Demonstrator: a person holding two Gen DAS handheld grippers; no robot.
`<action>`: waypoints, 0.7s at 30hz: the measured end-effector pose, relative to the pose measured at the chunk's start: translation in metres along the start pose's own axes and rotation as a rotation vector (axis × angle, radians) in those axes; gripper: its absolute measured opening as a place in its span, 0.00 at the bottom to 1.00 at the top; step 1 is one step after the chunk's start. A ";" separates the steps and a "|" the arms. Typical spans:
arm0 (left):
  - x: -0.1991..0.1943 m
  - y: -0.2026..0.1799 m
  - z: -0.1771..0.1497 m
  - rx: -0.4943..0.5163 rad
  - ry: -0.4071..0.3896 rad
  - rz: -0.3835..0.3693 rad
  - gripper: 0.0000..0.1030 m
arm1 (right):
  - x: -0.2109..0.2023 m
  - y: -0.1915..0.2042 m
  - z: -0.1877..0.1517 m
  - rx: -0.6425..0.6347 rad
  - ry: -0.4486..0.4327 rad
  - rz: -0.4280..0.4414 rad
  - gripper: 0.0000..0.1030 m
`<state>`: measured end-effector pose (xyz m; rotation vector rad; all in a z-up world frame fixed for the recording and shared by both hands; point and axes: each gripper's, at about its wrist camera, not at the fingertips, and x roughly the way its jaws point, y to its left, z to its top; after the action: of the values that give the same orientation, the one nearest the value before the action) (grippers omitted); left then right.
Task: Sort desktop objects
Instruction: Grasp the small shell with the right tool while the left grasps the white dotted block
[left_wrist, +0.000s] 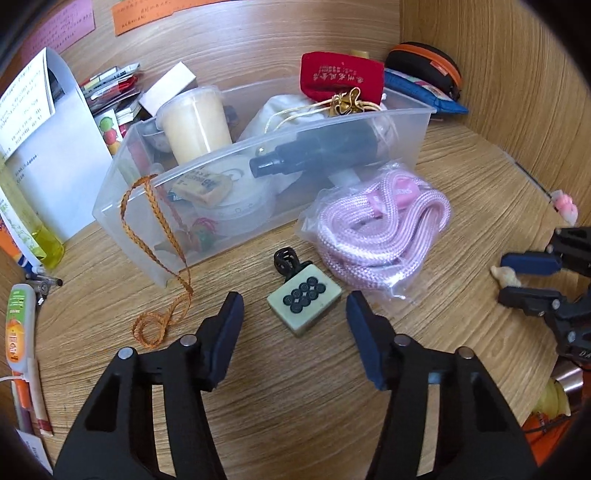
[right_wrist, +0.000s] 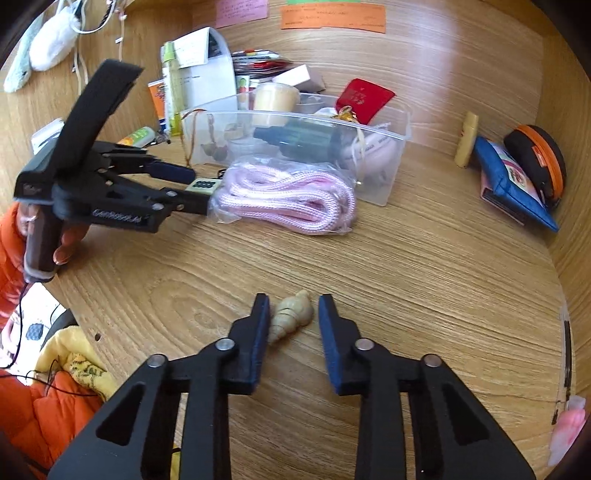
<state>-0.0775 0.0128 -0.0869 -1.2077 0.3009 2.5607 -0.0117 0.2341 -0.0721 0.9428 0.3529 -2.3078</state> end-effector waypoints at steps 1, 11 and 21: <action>0.000 0.000 0.000 0.000 0.001 -0.009 0.49 | -0.001 0.001 -0.001 -0.007 -0.003 0.000 0.21; -0.001 0.000 -0.001 -0.026 -0.001 -0.037 0.39 | -0.003 0.000 -0.001 -0.016 0.000 0.006 0.19; -0.018 0.000 -0.003 -0.059 -0.107 0.001 0.39 | -0.011 -0.014 0.016 0.005 -0.032 -0.034 0.19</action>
<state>-0.0644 0.0092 -0.0748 -1.0854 0.2042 2.6405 -0.0230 0.2420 -0.0530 0.9083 0.3522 -2.3534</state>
